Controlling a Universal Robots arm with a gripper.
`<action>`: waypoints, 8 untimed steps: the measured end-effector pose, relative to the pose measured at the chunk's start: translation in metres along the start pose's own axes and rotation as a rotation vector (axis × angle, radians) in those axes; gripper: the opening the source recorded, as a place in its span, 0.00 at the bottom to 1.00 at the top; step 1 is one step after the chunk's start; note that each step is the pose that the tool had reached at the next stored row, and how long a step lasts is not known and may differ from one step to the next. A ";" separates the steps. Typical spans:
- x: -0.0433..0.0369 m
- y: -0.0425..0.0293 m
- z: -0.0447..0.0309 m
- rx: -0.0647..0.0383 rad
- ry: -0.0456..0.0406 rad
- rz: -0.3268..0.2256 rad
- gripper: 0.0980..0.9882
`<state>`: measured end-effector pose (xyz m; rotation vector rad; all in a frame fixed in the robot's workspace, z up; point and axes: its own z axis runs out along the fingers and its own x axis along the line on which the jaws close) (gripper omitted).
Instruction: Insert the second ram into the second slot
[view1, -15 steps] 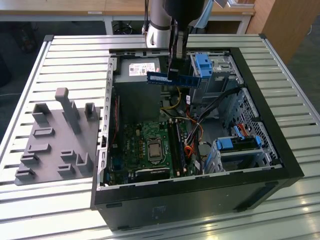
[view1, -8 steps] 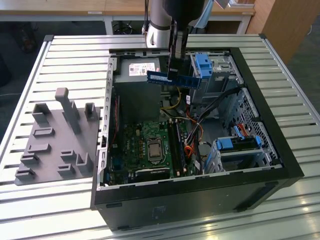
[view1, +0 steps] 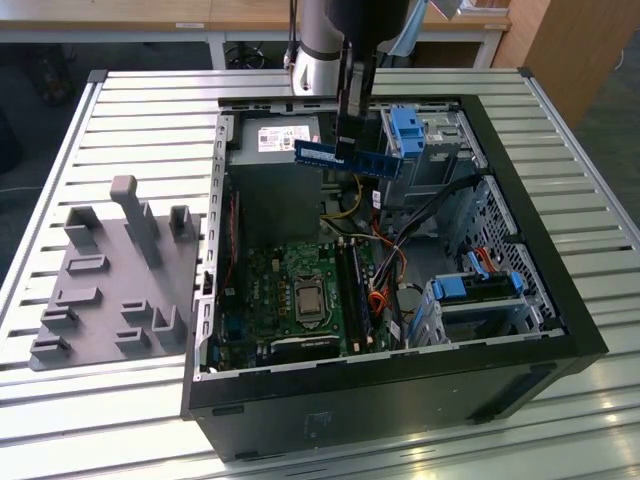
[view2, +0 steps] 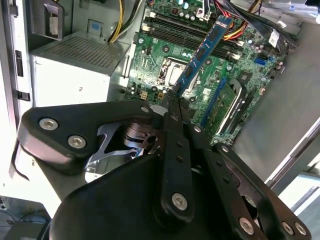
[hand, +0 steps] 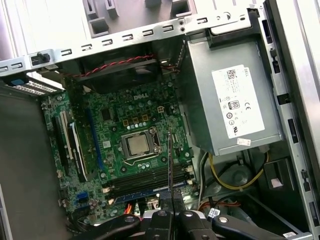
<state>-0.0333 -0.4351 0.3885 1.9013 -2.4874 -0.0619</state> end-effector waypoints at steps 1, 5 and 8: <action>0.0000 0.0000 0.0000 0.000 -0.0001 0.005 0.03; 0.0000 0.0000 0.0000 0.000 -0.0008 0.026 0.03; 0.0000 0.0000 0.0000 0.001 -0.0014 0.041 0.03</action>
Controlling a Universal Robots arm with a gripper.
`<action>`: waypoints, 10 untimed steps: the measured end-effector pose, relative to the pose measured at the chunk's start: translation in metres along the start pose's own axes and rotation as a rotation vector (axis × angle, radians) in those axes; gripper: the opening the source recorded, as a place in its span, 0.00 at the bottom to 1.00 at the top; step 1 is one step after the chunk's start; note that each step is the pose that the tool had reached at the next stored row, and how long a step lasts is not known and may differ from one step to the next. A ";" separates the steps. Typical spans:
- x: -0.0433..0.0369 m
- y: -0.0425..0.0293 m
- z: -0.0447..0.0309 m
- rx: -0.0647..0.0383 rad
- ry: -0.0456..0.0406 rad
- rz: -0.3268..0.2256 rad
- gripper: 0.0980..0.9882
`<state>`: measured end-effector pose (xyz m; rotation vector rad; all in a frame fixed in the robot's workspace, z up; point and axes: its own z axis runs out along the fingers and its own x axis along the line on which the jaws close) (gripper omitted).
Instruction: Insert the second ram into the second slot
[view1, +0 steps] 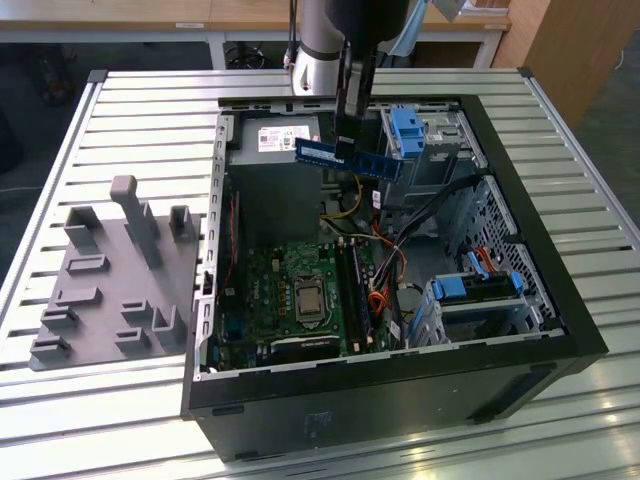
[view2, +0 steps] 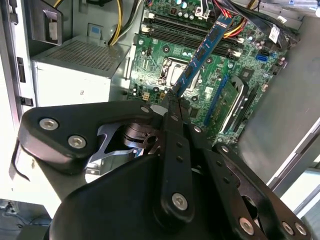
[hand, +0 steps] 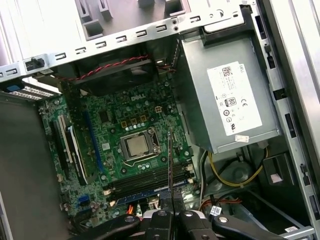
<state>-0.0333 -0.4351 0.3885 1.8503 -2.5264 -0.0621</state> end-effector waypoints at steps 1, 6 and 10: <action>0.0000 0.0000 0.0000 0.000 -0.0001 0.005 0.03; 0.0000 0.0000 0.0000 0.000 -0.0010 0.030 0.03; 0.0000 0.0000 0.0000 0.001 -0.0016 0.050 0.03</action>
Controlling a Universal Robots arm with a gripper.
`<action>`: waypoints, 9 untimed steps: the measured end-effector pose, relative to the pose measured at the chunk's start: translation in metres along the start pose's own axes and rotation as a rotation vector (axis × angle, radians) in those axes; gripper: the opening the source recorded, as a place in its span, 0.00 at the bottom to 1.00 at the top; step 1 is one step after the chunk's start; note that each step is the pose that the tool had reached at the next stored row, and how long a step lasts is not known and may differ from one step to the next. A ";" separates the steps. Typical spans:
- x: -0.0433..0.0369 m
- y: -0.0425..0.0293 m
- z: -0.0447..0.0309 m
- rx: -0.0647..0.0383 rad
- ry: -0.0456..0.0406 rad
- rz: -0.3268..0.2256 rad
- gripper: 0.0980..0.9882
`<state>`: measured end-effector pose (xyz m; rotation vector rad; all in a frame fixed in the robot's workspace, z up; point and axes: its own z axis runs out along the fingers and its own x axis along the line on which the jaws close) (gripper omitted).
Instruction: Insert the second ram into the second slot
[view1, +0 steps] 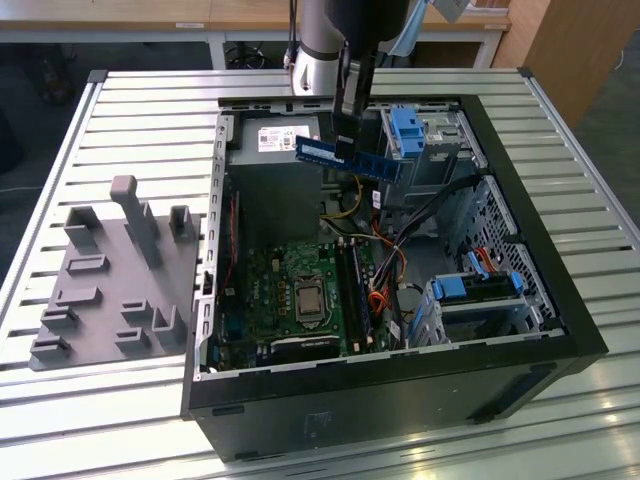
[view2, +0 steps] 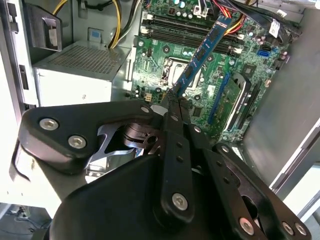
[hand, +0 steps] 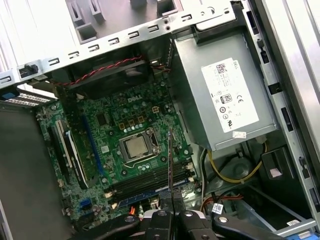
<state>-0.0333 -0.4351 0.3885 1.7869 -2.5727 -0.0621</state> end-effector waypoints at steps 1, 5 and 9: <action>0.0000 0.0000 0.0000 0.000 -0.0002 0.005 0.03; 0.0000 0.0000 0.0000 0.000 -0.0007 0.024 0.03; 0.0000 0.0000 0.0000 0.001 -0.0013 0.044 0.03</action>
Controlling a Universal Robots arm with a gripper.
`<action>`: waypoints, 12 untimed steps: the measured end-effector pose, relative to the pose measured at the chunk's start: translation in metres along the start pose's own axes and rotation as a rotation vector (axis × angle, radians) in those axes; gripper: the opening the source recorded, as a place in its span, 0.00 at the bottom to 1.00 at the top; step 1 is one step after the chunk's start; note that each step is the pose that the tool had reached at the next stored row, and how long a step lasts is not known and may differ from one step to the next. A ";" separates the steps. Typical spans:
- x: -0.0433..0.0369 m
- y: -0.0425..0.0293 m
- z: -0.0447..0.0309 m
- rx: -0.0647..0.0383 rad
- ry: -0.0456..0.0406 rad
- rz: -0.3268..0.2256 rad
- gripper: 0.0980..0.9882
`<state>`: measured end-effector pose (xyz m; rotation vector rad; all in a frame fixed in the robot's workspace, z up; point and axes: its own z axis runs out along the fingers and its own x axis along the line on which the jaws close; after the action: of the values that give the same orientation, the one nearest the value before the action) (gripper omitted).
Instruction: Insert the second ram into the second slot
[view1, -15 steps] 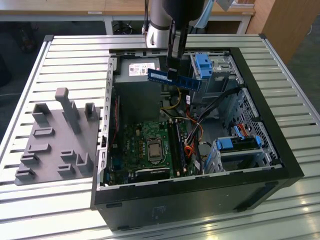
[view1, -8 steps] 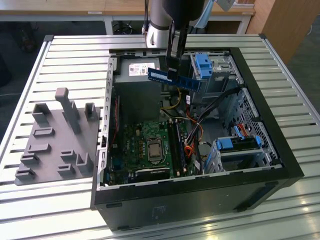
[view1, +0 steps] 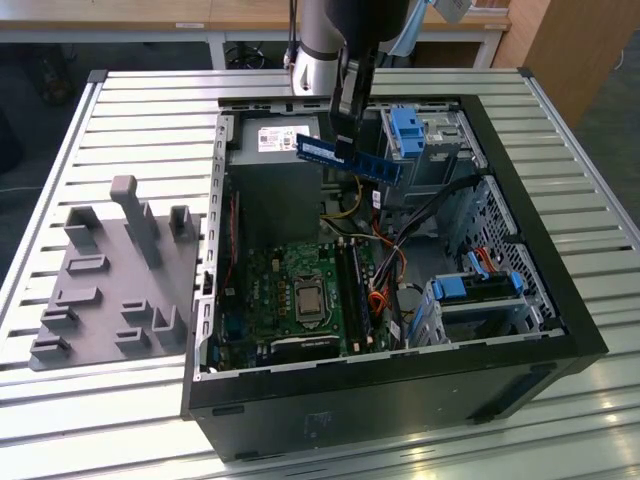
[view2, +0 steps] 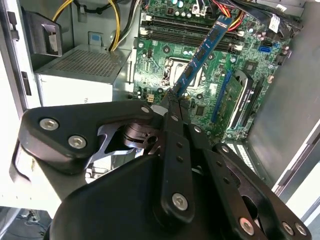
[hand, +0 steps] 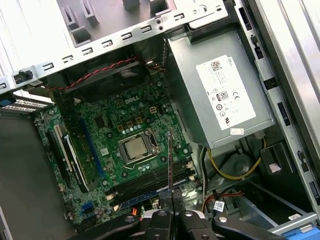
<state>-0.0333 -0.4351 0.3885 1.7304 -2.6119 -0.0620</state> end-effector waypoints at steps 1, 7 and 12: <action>0.0000 0.0000 0.0000 0.000 -0.0002 0.005 0.03; 0.0000 0.0000 0.0000 0.001 -0.0011 0.035 0.03; 0.0000 0.0000 0.0000 0.001 -0.0016 0.058 0.03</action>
<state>-0.0333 -0.4351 0.3885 1.6538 -2.6620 -0.0615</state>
